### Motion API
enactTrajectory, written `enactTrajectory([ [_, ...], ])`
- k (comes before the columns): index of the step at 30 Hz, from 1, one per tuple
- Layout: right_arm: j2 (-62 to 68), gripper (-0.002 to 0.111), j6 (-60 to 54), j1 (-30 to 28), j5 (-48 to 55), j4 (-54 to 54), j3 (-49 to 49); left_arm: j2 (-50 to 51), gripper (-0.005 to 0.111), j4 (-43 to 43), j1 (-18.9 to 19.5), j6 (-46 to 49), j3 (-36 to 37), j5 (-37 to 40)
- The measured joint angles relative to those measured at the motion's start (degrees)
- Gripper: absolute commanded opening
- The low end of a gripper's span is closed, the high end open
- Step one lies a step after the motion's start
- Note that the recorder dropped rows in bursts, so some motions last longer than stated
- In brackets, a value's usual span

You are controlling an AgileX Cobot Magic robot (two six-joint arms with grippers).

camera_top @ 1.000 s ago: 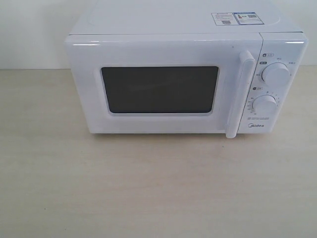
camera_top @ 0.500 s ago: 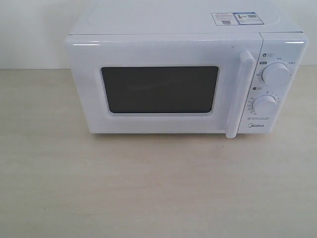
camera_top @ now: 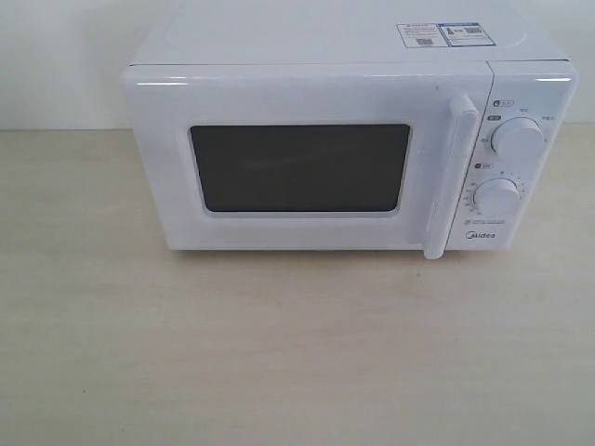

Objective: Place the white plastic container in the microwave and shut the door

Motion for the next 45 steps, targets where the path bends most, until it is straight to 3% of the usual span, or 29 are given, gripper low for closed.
enactTrajectory([
  [45,0.00,0.000,0.00,0.00,0.00,0.00,0.00,0.00,0.004,1.45,0.00,-2.55,0.00,0.24],
])
